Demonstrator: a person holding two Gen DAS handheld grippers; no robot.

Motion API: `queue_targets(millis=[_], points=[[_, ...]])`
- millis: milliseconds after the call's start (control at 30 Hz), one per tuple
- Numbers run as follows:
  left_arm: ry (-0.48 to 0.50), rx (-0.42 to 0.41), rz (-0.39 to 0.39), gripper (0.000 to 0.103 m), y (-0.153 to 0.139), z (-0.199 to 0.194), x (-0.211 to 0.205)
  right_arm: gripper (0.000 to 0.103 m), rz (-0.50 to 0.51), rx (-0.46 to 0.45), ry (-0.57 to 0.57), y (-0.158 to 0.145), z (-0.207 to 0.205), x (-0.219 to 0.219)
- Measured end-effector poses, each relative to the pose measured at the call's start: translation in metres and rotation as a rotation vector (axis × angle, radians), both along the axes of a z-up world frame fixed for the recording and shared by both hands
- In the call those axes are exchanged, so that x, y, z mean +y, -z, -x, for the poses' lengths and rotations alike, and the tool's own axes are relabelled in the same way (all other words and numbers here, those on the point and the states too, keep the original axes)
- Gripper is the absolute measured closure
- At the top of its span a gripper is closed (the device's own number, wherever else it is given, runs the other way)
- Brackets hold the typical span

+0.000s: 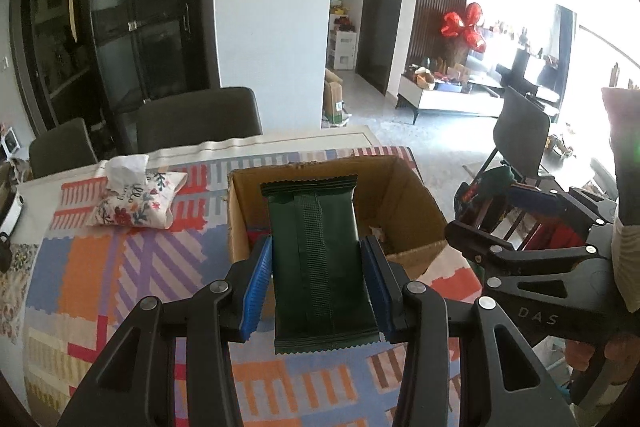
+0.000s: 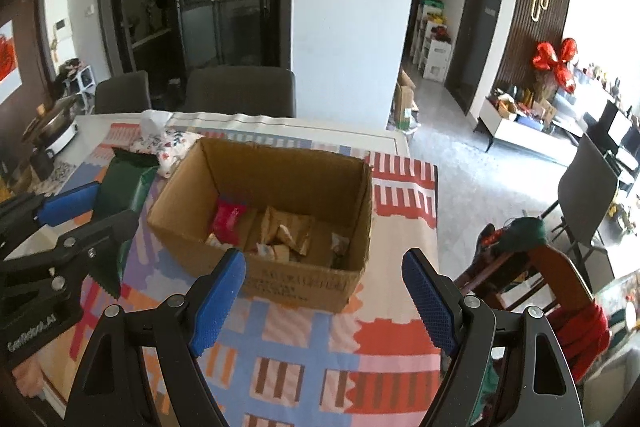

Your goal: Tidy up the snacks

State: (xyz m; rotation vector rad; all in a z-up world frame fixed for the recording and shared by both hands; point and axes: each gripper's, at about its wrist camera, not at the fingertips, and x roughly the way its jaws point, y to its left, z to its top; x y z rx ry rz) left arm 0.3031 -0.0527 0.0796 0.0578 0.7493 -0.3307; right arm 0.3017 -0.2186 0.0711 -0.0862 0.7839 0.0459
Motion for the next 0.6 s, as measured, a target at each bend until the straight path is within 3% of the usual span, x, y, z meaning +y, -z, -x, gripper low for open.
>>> queue_targets(millis=[133,600], points=[[-0.021,0.055,0.019,0.059,0.004,-0.025,-0.001,0.022,-0.004,0.033,0.018,0.002,-0.020,-0.004],[-0.084,0.137,-0.045,0.056,0.028,-0.088,-0.009,0.022,-0.015,0.184,0.028,0.032,-0.071,-0.015]])
